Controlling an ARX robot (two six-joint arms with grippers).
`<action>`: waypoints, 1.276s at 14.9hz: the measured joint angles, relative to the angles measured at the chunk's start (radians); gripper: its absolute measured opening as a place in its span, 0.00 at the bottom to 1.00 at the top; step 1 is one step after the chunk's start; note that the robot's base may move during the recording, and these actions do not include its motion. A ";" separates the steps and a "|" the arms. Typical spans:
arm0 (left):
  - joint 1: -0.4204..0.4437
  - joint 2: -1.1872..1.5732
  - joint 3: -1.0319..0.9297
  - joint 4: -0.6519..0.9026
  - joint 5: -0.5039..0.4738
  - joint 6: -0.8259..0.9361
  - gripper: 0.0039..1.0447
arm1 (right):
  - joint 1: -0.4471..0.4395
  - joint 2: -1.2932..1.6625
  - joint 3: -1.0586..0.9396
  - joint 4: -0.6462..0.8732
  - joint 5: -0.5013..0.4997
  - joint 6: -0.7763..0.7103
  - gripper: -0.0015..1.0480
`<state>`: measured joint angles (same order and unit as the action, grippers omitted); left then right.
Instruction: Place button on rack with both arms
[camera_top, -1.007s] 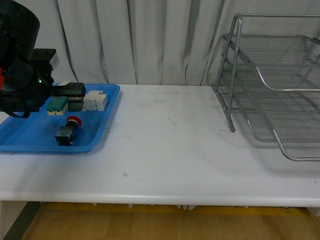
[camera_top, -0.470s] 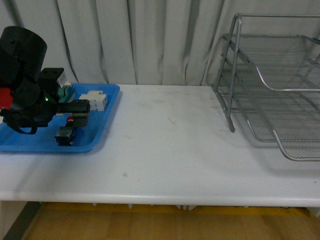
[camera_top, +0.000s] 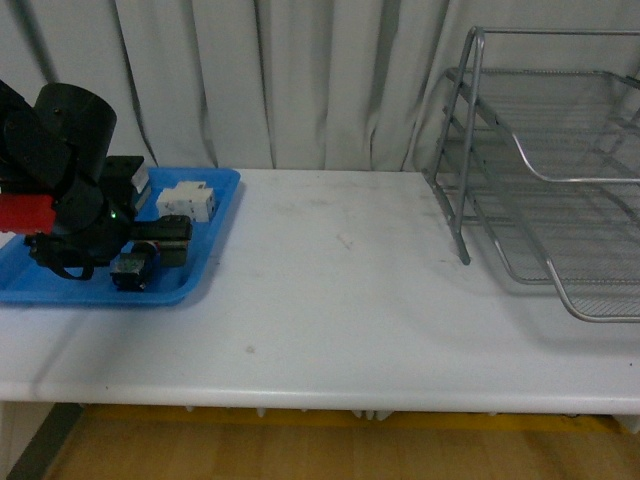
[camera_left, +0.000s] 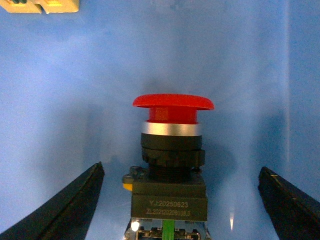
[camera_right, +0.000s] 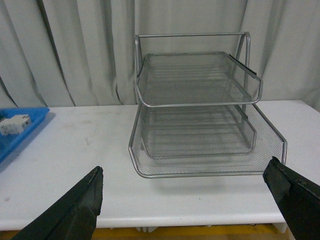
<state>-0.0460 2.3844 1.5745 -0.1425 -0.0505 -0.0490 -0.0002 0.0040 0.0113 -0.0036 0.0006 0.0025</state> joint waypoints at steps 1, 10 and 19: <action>-0.007 0.010 0.006 -0.003 -0.001 0.004 0.81 | 0.000 0.000 0.000 0.000 0.000 0.000 0.94; 0.011 -0.122 -0.141 0.064 -0.003 0.058 0.34 | 0.000 0.000 0.000 0.000 0.000 0.000 0.94; -0.005 -0.998 -0.797 0.213 0.042 0.118 0.34 | 0.000 0.000 0.000 0.000 0.000 0.000 0.94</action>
<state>-0.0513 1.3869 0.7773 0.0708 -0.0086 0.0689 -0.0002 0.0040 0.0113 -0.0036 0.0006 0.0025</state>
